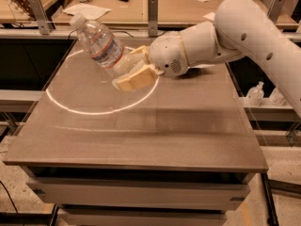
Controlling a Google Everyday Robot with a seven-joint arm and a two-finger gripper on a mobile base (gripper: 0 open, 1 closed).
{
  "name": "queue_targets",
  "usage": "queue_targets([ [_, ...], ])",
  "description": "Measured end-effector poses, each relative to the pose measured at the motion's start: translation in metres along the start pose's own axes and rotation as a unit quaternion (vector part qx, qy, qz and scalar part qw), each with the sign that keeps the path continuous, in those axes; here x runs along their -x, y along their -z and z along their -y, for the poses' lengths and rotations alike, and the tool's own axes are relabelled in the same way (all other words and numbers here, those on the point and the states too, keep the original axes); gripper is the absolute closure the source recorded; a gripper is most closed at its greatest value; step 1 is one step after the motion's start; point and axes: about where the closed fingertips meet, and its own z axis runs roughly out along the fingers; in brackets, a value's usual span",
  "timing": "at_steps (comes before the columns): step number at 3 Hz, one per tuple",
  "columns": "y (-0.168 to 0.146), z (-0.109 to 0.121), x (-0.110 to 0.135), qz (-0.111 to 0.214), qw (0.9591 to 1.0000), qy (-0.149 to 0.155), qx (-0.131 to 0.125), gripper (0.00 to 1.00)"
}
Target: Place water bottle upright
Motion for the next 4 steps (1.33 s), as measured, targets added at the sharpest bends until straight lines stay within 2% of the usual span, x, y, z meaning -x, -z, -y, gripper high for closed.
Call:
queue_targets([
  [1, -0.001, 0.0, 0.0, -0.001, 1.0, 0.0, 0.0, 1.0],
  [2, 0.001, 0.0, -0.014, 0.028, 0.9989, -0.035, -0.018, 1.0],
  [3, 0.005, -0.004, -0.04, 0.071, 0.9935, -0.072, -0.052, 1.0],
  [4, 0.006, -0.009, -0.066, 0.105, 0.9875, -0.088, -0.078, 1.0],
])
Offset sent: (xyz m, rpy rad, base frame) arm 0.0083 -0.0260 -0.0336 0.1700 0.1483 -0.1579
